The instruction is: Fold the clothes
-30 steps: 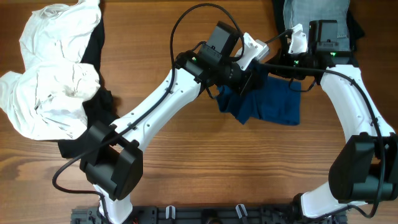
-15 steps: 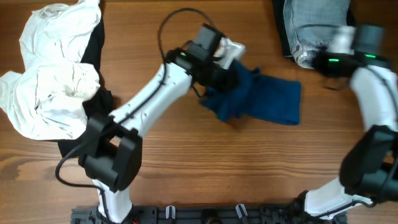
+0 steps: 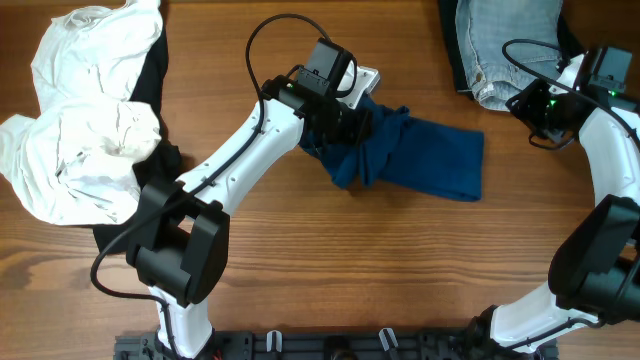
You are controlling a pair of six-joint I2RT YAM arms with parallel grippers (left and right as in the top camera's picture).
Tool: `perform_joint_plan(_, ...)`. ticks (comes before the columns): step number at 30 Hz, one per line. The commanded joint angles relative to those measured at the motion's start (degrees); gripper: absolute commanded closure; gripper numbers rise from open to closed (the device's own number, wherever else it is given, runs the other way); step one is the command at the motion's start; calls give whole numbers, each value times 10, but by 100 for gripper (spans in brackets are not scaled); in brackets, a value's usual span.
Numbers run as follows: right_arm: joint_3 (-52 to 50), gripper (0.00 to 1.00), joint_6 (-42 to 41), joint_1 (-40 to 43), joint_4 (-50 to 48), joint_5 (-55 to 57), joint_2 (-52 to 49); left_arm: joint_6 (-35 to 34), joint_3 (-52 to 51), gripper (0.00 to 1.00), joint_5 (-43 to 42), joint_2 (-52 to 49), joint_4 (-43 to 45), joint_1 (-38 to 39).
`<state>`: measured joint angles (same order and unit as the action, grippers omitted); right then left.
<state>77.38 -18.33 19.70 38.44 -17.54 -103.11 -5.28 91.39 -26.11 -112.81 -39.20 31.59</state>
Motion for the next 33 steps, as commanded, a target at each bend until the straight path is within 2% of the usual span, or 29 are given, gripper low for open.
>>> perform_joint_plan(1, -2, 63, 18, 0, 6, -11, -21, -7, 1, 96, 29, 4, 3, -10)
perform_joint_plan(4, -14, 64, 26, 0, 6, -21, -25, -30, 1, 96, 46, 11, -2, -37)
perform_joint_plan(12, -15, 65, 47, -3, 8, -57, -27, -29, 1, 96, 99, 54, -63, -150)
perform_joint_plan(22, -15, 66, 40, -56, 6, -66, -29, -17, 1, 96, 186, 80, -150, -245)
perform_joint_plan(26, -15, 77, 37, -82, -7, -103, -36, -10, 1, 96, 218, 82, -173, -263)
perform_joint_plan(30, -15, 96, 31, -110, -29, -141, -53, -10, 1, 96, 234, 82, -186, -270)
perform_joint_plan(33, -15, 96, 31, -127, -65, -211, -80, -10, 1, 96, 234, 82, -187, -269)
